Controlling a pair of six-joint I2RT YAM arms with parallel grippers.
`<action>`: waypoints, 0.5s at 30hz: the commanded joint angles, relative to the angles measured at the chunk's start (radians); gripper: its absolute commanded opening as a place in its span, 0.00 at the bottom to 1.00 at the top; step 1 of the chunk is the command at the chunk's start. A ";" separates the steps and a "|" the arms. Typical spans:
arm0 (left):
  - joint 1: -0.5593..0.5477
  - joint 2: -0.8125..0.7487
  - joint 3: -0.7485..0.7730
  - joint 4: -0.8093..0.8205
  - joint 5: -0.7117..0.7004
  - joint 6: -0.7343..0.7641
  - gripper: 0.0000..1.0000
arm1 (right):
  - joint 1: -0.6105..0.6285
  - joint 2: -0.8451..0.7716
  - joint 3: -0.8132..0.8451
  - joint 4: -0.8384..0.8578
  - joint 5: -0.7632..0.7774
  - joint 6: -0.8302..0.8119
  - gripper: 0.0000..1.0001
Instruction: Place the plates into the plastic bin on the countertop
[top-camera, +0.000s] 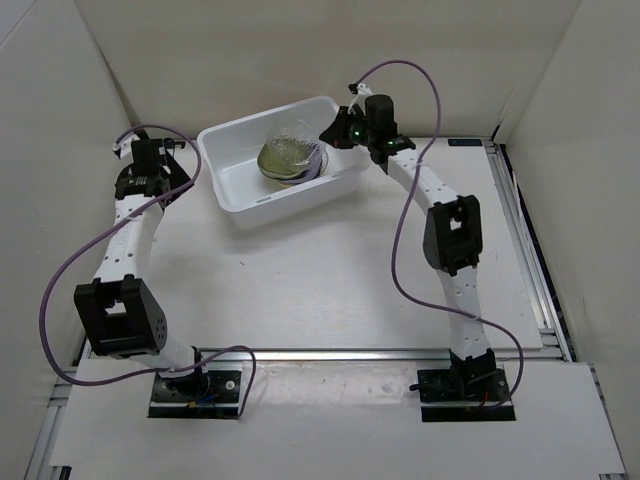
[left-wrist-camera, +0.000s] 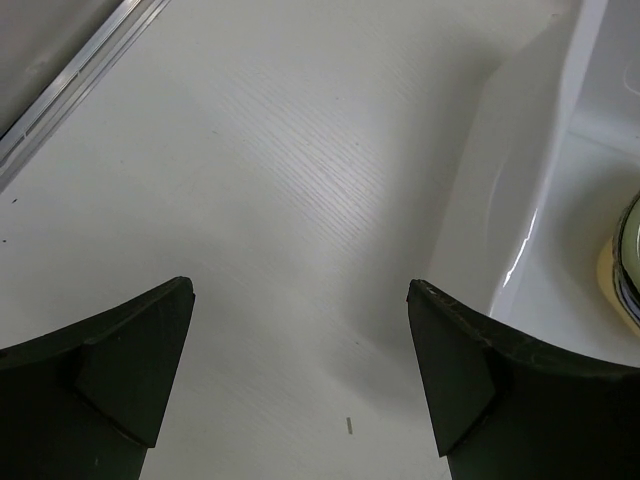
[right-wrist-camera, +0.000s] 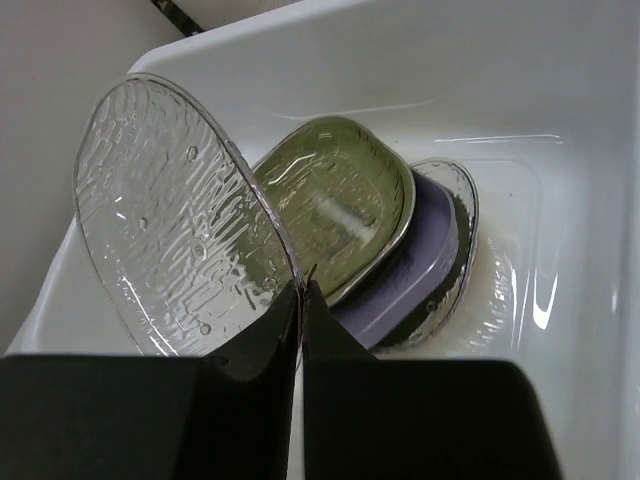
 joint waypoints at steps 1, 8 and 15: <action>0.026 -0.019 0.028 0.048 0.058 0.026 0.99 | 0.039 0.100 0.146 0.074 0.091 0.071 0.00; 0.054 -0.023 -0.010 0.105 0.093 0.052 0.99 | 0.107 0.227 0.224 0.164 0.276 0.111 0.00; 0.060 -0.016 -0.026 0.112 0.081 0.064 0.99 | 0.116 0.300 0.250 0.181 0.362 0.160 0.00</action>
